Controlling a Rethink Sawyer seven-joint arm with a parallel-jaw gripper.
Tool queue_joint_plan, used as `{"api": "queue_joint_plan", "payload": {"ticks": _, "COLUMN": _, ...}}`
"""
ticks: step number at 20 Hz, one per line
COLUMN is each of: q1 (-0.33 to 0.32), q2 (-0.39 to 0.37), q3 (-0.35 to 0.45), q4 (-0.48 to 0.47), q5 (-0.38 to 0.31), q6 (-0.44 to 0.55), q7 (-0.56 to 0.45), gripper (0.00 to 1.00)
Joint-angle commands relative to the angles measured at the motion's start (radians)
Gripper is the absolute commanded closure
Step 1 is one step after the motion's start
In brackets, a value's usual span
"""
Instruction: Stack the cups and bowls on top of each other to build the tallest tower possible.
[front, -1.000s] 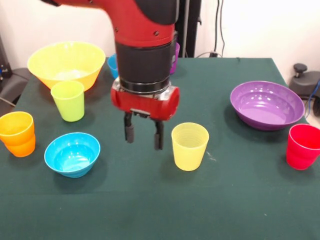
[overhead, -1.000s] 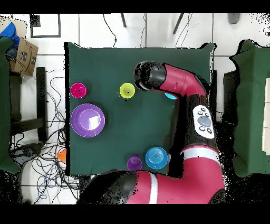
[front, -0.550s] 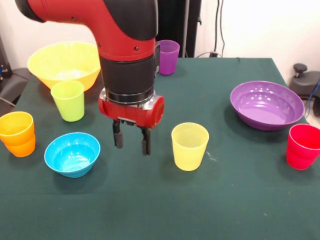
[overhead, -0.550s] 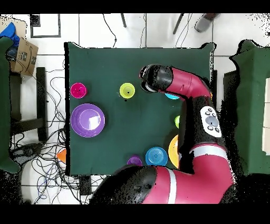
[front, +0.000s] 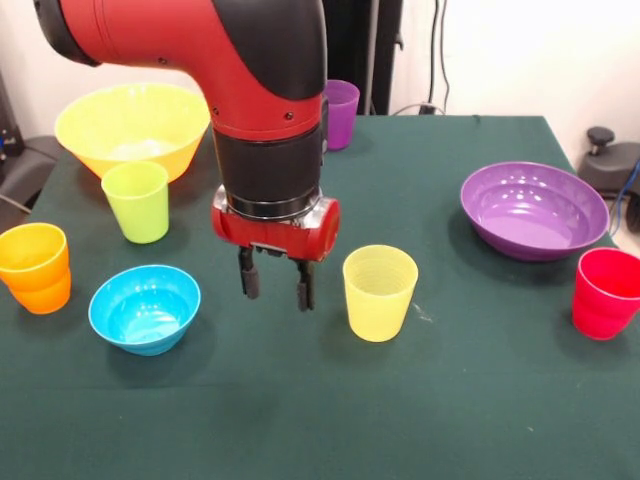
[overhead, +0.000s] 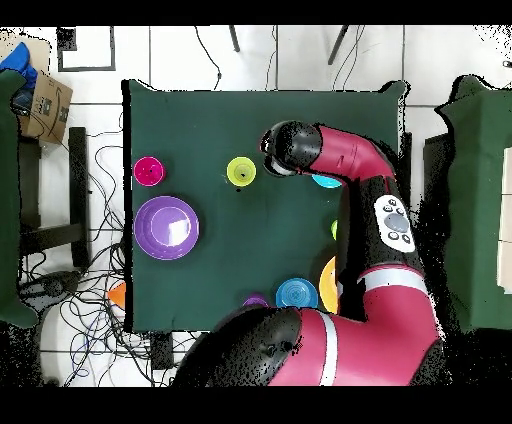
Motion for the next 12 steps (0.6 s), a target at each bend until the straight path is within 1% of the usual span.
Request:
{"api": "queue_joint_plan", "payload": {"ticks": 1, "q1": 0.025, "q2": 0.032, "q3": 0.105, "q4": -0.149, "q5": -0.120, "q6": 0.173, "q7": -0.294, "gripper": 0.00}}
{"api": "queue_joint_plan", "payload": {"ticks": 7, "q1": 0.016, "q2": 0.054, "q3": 0.124, "q4": -0.186, "q5": -0.159, "q6": 0.170, "q7": -0.300, "gripper": 0.00}}
{"api": "queue_joint_plan", "payload": {"ticks": 12, "q1": 0.001, "q2": 0.071, "q3": 0.150, "q4": -0.221, "q5": -0.172, "q6": 0.193, "q7": -0.324, "gripper": 0.00}}
